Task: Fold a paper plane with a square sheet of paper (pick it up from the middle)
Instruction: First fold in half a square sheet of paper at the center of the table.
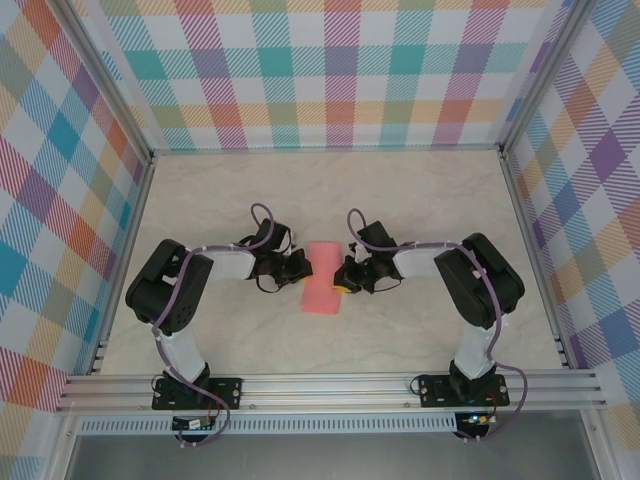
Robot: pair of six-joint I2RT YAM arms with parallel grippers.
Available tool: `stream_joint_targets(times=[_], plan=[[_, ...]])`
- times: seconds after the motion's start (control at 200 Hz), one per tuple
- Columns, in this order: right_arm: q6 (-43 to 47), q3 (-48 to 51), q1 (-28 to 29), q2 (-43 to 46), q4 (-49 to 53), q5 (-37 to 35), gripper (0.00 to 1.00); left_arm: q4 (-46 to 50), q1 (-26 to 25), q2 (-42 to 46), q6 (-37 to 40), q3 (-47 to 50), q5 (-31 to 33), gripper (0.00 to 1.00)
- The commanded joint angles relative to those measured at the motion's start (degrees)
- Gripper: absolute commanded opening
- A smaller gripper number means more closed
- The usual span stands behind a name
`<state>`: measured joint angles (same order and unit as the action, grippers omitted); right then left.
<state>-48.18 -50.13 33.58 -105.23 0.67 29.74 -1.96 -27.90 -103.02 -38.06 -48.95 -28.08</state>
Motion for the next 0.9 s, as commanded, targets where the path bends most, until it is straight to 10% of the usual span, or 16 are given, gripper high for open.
stream_joint_targets(times=[0.0,0.895], plan=[[1.8,1.5,0.5,0.8,0.1,-2.0,0.04,4.8,-0.9,-2.3,1.0,1.9,2.5,0.0],[1.1,7.6,0.7,6.3,-7.3,1.5,0.06,4.6,-0.9,-2.4,0.8,2.7,2.5,0.0]])
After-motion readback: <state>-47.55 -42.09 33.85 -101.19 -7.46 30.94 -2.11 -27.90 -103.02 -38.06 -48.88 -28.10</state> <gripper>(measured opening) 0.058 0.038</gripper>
